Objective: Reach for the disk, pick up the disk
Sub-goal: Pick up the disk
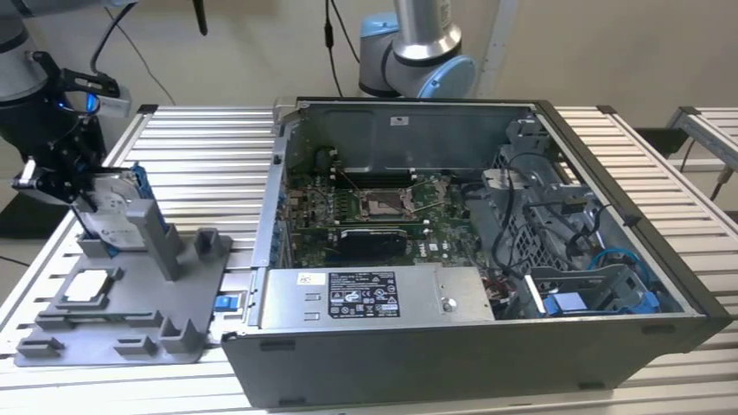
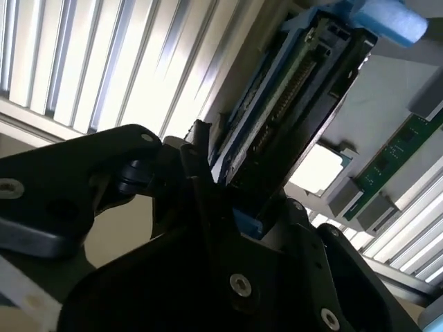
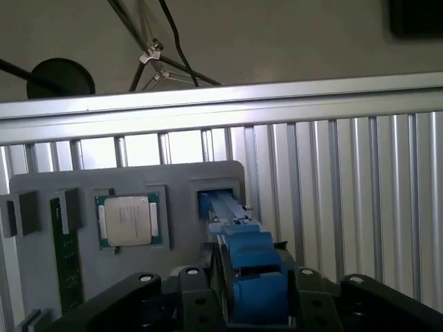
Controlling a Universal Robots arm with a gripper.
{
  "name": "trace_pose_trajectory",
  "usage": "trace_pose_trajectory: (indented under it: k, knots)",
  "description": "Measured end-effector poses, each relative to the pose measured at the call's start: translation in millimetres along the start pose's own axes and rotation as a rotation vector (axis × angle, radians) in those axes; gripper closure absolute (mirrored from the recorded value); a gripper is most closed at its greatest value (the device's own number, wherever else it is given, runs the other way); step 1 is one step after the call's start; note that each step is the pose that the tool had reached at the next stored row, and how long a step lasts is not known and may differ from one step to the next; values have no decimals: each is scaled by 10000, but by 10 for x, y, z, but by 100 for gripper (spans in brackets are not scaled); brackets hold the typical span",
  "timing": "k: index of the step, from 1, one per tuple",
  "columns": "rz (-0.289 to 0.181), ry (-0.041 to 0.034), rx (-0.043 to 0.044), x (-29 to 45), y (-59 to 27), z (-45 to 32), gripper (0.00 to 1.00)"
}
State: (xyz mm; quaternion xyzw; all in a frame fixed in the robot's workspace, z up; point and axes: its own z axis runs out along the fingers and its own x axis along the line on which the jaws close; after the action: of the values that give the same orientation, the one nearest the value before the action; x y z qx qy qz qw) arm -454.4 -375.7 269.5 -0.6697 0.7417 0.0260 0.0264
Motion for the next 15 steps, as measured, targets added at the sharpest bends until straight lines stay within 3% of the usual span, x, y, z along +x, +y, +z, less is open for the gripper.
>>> trace_pose_trajectory:
  k: [15]
  knots:
    - [-163,1,-14,0,0,0,100]
